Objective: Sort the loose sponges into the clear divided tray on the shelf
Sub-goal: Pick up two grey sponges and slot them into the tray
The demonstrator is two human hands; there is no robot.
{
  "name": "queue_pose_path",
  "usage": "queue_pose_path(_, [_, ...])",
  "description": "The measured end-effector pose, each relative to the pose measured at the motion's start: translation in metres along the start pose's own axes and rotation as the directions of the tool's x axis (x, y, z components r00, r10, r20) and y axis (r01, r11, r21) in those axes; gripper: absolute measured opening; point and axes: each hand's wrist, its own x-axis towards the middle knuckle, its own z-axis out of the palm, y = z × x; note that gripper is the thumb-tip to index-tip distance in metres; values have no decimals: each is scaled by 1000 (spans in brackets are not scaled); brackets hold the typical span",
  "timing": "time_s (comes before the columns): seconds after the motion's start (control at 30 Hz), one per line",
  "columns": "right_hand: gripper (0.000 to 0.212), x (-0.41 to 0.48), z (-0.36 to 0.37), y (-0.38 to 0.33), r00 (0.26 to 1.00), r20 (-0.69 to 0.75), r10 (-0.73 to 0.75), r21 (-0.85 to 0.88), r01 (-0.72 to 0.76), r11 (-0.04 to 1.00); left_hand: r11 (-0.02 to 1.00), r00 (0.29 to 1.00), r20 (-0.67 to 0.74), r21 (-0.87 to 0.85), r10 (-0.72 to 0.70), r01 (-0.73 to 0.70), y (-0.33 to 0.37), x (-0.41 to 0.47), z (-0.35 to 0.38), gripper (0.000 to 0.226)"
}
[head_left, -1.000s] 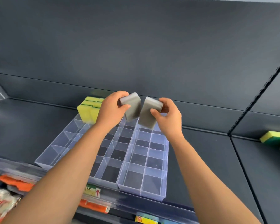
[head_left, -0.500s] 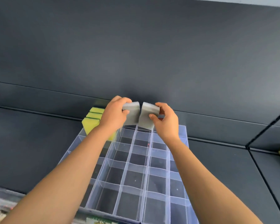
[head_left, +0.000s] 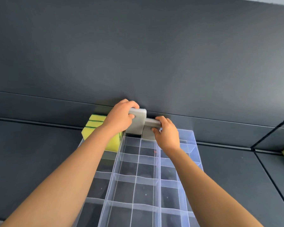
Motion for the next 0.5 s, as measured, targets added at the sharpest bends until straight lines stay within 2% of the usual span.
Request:
queue_pose_path(0.17, [38, -4, 1, -4, 998, -57, -37, -100, 31, 994, 1000, 998, 66, -4, 0, 0, -10, -1, 3, 28])
queue_pose_path(0.3, [36, -10, 1, -7, 993, -87, -86, -93, 77, 993, 995, 998, 57, 96, 1, -7, -15, -8, 14, 29])
queue_pose_path(0.4, [31, -12, 1, -7, 990, -94, -104, -100, 94, 991, 967, 996, -7, 240, 92, -88, -17, -13, 20, 29])
queue_pose_path(0.5, [29, -12, 0, -7, 988, -93, -120, -111, 110, 988, 928, 989, 20, 345, 147, -144, -18, -14, 23, 24])
